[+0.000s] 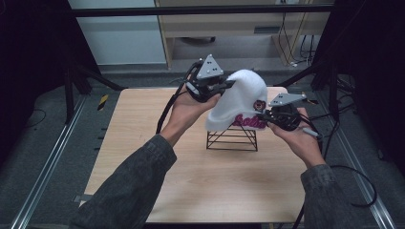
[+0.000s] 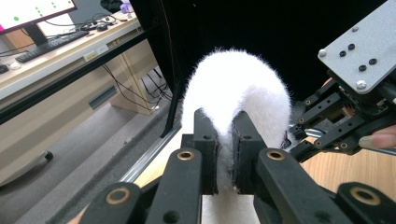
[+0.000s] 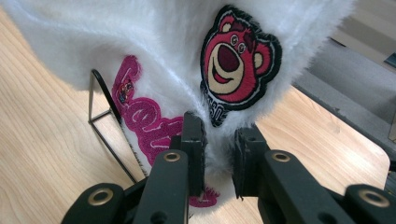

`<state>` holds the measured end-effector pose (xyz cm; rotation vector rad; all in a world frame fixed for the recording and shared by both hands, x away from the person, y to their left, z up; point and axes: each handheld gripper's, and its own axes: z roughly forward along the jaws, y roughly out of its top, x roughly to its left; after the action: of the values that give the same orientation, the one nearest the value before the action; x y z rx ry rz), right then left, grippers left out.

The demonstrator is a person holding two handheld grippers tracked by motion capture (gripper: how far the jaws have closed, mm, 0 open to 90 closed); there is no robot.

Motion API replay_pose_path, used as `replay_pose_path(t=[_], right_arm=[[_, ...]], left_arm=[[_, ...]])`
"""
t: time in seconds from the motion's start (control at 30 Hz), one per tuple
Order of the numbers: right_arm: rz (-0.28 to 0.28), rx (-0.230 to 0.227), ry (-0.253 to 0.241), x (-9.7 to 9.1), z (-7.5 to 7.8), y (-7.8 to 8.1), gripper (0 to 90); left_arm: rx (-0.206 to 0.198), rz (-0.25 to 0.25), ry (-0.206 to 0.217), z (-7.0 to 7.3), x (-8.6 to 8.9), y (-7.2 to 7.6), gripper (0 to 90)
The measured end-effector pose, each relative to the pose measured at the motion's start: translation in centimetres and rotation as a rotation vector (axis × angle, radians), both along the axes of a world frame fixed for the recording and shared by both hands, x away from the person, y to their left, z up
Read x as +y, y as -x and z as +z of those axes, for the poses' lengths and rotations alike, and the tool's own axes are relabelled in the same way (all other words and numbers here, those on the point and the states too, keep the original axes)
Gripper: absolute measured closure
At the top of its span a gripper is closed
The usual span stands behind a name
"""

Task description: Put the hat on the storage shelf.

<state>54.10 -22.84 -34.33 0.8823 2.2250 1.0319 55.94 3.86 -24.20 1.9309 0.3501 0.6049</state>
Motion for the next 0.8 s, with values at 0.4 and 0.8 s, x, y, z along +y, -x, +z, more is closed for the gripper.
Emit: replay_pose_path(t=[0.4, 0.8], right_arm=[[-0.010, 0.024, 0.010, -0.7, -1.4, 0.1, 77.0], [-0.021, 0.050, 0.005, -1.2, -3.0, 0.1, 76.4]], left_arm=[[0.026, -0.005, -0.031, -1.4, -0.5, -0.2, 82.6], [0.044, -0.007, -0.061, -2.5, -1.1, -0.3, 82.7]])
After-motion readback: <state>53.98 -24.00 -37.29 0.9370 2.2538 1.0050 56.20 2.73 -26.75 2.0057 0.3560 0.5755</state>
